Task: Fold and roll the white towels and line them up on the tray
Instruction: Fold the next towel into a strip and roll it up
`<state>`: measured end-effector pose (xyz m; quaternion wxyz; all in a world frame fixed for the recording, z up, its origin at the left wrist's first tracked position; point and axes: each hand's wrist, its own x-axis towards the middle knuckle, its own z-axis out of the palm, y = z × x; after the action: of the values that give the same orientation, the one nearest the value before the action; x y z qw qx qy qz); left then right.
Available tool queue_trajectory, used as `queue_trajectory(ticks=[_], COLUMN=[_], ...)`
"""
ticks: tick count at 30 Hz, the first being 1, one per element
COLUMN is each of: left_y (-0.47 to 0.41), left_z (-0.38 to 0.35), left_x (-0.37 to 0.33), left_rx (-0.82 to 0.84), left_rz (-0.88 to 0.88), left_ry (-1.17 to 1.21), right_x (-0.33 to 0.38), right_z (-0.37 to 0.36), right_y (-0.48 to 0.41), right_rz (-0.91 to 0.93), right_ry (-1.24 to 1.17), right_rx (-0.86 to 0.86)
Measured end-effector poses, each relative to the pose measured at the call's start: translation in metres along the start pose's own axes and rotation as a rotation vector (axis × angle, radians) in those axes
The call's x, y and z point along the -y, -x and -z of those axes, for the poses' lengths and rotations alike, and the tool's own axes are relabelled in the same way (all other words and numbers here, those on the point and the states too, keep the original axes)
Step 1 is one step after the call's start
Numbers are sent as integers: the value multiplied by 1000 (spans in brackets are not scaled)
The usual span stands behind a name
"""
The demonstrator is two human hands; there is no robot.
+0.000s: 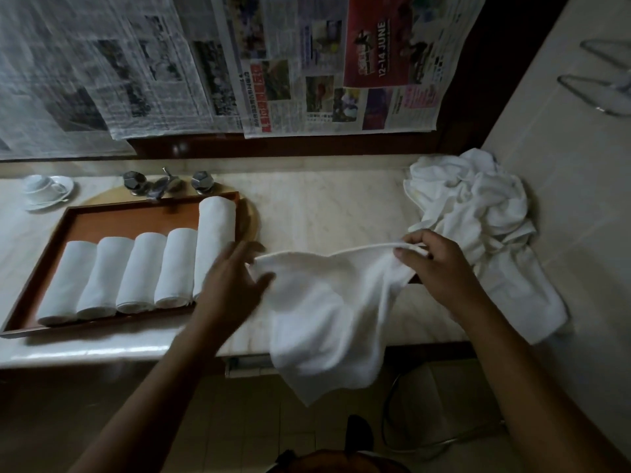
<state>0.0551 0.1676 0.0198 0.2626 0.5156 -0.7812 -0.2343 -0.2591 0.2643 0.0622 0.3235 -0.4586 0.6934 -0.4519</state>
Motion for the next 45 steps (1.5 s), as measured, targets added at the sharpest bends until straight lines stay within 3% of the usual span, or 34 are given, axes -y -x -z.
queue_trajectory(ticks=[4,9,11,13,16,20,24,27,36,39,42,45], left_y=[29,14,7,4,3,4,11,15,35,41,48,57], left_z=[-40,-56,-40,-24,-8,3,20,30,25,18,7,-6], left_x=[-62,-75,-74,-77,-79,-77,-66,-47,-1,12,28,52], left_rx=[281,44,51,105,199,270,214,118,151,89,61,33], left_rz=[-114,-34,29,74,-19,4,13,101,251,231,221,296], left_ry=[245,585,647,694,681,650,584,525,682,691,656,676], right_x=[38,76,71,51,20,4,2,-1,-28,-32,-40,-70], right_z=[-33,-40,-28,-19,-33,-72,-76,-69,-57,-56,-52,-39], right_y=[2,6,0,-7,-2,15,14,8,5,10,13,8], right_rz=[9,96,135,138,117,113,129,187,85,52,22,-4], right_ry=[-100,-227,-191,-1,266,304,219,148,224,327,576,764], right_rx=[55,328,308,344,564,689,702,614,563,618,760,772])
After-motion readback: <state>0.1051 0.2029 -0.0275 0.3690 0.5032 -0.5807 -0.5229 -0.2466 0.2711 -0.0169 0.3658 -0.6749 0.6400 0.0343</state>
